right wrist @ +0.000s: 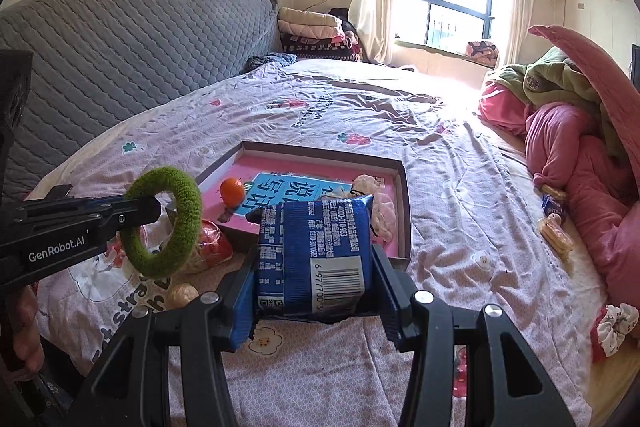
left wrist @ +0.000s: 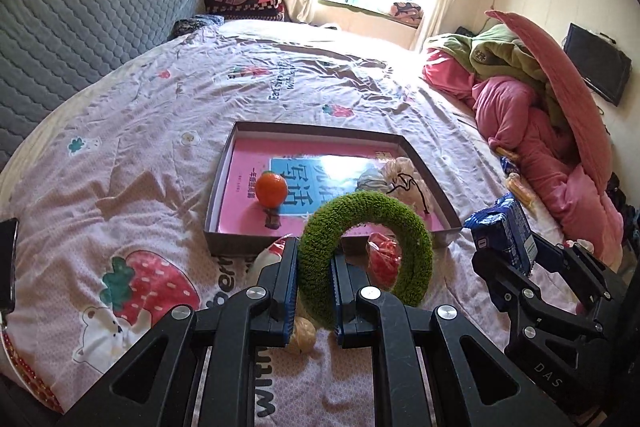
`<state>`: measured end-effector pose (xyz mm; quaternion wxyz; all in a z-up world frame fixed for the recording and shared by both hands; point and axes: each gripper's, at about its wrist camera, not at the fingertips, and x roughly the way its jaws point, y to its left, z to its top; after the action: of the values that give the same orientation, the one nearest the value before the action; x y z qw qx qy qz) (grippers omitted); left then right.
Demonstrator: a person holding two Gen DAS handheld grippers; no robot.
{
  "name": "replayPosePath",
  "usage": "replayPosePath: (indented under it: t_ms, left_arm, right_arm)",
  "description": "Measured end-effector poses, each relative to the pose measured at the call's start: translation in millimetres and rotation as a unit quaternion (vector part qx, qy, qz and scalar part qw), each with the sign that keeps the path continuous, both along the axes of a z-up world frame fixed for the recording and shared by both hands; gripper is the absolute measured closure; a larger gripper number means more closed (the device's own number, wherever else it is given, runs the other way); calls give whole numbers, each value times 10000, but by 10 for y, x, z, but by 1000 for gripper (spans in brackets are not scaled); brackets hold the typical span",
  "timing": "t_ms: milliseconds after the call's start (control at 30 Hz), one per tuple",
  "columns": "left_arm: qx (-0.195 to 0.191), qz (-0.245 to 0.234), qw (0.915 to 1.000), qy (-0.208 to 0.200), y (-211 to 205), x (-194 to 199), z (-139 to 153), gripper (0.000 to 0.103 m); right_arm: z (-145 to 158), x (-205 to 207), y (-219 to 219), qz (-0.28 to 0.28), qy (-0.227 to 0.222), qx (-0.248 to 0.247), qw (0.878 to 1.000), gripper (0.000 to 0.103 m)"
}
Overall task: Organize objects
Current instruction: 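Lift and carry the ring with the left tool over the tray while the right tool carries the packet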
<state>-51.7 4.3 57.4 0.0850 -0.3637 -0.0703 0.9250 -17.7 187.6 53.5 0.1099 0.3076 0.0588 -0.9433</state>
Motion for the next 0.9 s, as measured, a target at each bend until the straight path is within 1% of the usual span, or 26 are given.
replayPosePath:
  t_ms: [367, 900]
  left_arm:
    - [-198, 54, 9998, 88, -26, -226, 100, 89]
    - [-552, 0, 9985, 15, 114, -545, -8, 89]
  right_arm:
    - [152, -170, -68, 37, 183, -4, 9998, 52]
    - [175, -521, -17, 63, 296, -85, 9995, 52]
